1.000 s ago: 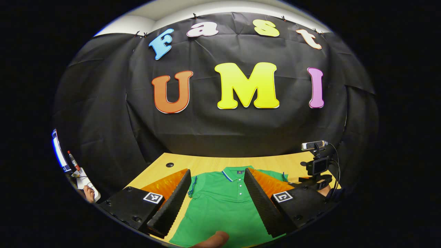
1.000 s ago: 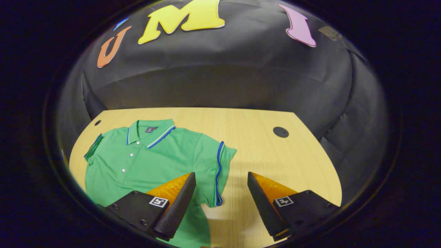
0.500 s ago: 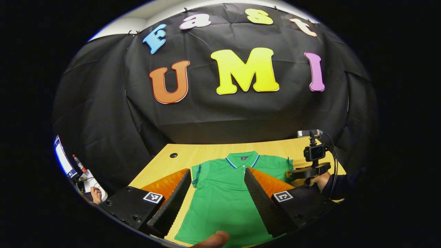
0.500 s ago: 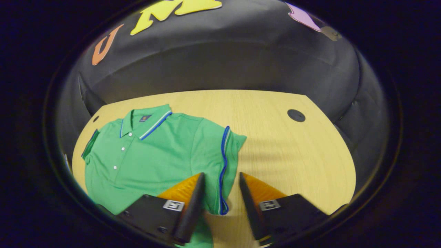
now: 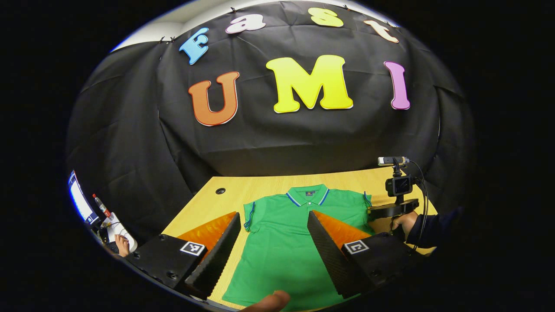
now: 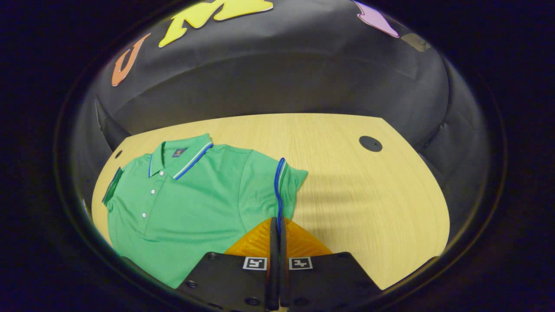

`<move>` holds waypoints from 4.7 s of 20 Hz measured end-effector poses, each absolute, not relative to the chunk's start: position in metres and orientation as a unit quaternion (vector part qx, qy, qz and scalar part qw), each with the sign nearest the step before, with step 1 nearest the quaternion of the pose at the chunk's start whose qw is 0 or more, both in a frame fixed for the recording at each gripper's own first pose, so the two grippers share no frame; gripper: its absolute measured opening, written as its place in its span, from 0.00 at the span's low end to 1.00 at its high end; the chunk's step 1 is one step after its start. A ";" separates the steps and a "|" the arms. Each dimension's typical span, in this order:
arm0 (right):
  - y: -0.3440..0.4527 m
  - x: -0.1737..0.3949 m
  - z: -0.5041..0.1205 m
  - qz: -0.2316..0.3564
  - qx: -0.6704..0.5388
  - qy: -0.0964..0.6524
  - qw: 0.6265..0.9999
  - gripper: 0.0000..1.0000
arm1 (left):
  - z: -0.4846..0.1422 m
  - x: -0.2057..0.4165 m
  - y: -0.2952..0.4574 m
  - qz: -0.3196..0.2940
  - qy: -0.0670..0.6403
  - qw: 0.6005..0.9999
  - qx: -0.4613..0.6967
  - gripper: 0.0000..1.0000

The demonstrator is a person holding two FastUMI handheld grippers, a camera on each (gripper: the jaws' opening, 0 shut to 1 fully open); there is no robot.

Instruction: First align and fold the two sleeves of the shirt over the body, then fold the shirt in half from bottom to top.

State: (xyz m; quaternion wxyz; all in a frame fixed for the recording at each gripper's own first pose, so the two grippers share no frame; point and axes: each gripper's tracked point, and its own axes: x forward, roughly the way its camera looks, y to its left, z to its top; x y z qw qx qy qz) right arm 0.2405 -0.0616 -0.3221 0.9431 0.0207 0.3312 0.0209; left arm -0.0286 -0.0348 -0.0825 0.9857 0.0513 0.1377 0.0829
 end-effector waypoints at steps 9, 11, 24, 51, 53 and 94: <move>-0.030 0.237 -0.270 0.058 -0.039 0.261 0.963 0.03 | -0.087 -0.033 -0.020 0.095 0.144 0.984 0.035 1.00; -0.009 0.233 -0.264 0.083 -0.059 0.251 0.963 0.03 | -0.087 -0.037 -0.015 0.098 0.144 0.984 0.031 1.00; 0.090 0.175 -0.302 0.178 -0.118 0.261 0.942 0.04 | -0.095 -0.070 0.027 0.131 0.151 0.979 0.025 1.00; 0.010 -0.020 -0.055 0.033 -0.025 0.095 0.995 0.98 | -0.223 0.122 0.095 0.039 0.267 0.963 -0.020 1.00; 0.002 -0.031 -0.054 0.014 -0.028 0.099 0.995 0.94 | -0.247 0.137 0.102 0.046 0.290 0.956 -0.021 1.00; -0.001 -0.068 -0.116 -0.023 -0.016 0.198 0.980 0.96 | -0.283 0.176 0.058 -0.027 0.367 0.922 0.119 0.04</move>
